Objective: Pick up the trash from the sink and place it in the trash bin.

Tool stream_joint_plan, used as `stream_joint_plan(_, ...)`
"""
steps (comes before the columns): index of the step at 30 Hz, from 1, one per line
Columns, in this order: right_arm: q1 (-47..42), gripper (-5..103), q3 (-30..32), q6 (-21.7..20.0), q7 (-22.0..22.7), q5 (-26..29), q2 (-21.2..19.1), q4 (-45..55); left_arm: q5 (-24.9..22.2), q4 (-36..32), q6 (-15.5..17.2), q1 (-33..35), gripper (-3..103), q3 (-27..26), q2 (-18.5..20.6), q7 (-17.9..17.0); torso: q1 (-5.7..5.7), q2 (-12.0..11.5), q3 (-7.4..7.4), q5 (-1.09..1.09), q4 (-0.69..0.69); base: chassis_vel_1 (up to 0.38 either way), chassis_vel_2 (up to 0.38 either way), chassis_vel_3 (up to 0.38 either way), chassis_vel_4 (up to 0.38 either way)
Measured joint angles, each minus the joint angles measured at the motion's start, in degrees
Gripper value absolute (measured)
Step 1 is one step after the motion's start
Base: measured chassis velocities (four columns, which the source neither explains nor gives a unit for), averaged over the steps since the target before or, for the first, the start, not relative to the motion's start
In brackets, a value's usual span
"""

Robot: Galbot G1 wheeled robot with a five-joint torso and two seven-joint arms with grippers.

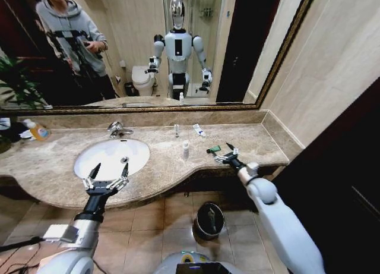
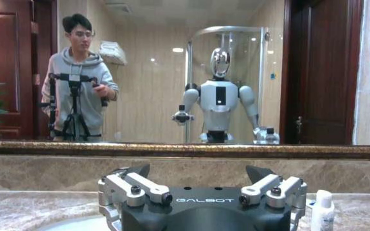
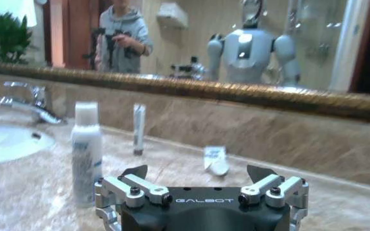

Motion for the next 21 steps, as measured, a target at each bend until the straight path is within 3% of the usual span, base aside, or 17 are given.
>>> stream_joint_plan(7,5.62,100,-5.26,1.49,0.05,-1.4,2.59,-8.65,0.0,0.0,0.0,0.0,100,0.0,0.0,0.0,0.0,0.0,0.0,0.01,0.0,0.0,0.0,0.0,0.0)
stream_joint_plan(21,9.45,100,-4.65,2.83,0.01,-1.02,3.48,-16.58,0.0,0.0,0.0,0.0,100,0.0,0.0,0.0,0.0,0.0,-0.01,0.01,0.0,0.0,0.0,0.0,0.0)
